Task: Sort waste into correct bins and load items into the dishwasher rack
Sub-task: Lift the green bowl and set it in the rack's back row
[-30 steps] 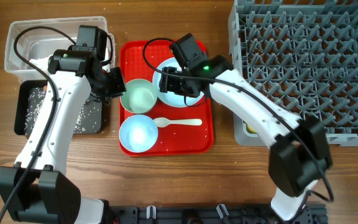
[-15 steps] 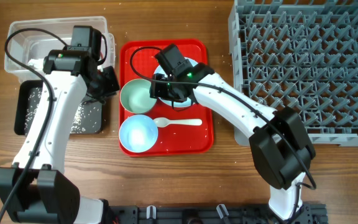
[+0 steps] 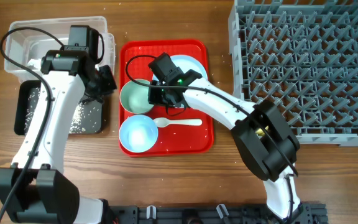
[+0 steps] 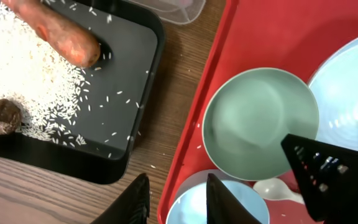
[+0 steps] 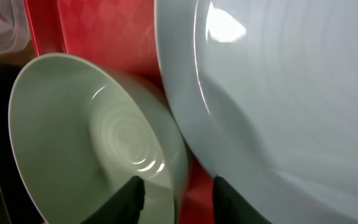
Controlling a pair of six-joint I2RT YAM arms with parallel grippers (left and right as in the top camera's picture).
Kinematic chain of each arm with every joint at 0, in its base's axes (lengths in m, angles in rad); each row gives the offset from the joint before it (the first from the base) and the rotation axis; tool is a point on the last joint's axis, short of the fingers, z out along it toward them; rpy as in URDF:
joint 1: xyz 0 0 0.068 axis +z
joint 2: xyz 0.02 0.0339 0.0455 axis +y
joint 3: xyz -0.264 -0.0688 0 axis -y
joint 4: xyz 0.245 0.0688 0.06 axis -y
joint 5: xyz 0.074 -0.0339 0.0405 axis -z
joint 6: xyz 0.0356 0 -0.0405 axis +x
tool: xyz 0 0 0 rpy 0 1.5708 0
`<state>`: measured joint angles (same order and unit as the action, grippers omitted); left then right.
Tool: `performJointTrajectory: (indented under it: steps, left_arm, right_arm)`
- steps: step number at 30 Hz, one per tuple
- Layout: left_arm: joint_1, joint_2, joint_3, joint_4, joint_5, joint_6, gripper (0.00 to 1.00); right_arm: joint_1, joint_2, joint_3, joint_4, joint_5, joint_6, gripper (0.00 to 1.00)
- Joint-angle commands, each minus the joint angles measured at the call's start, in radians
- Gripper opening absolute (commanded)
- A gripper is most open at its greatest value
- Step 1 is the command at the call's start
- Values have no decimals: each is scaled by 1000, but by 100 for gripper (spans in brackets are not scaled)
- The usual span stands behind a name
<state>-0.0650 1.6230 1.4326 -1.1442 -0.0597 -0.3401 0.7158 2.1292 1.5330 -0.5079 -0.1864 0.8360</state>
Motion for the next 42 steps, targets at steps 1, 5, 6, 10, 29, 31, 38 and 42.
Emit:
performJointTrajectory:
  steps: [1, 5, 6, 10, 29, 31, 38, 42]
  left_arm:
    - [35, -14, -9, 0, -21, -16, 30]
    - [41, -14, -9, -3, -21, -16, 31]
    - [41, -14, -9, -2, -21, -16, 31]
    - [41, -14, -9, -2, -21, -16, 46]
    - [81, -14, -9, 69, -32, -20, 100]
    - [99, -14, -9, 90, -32, -20, 100]
    - [117, -14, -9, 93, -32, -20, 100]
    - [117, -14, -9, 93, -32, -20, 100]
  right_arm:
    - [1, 25, -10, 11, 11, 13, 22]
    - [-2, 25, -10, 10, 10, 12, 4]
    - [-3, 25, -10, 10, 7, 12, 4]
    - [-6, 23, -8, 9, -8, 2, 4]
    - [-354, -600, -7, -373, 893, -186, 4]
    - [-378, -578, -7, -364, 1080, -187, 4]
    - [-419, -431, -7, -49, 1301, -611, 4]
    - [-419, -303, -7, 245, 1372, -1007, 4]
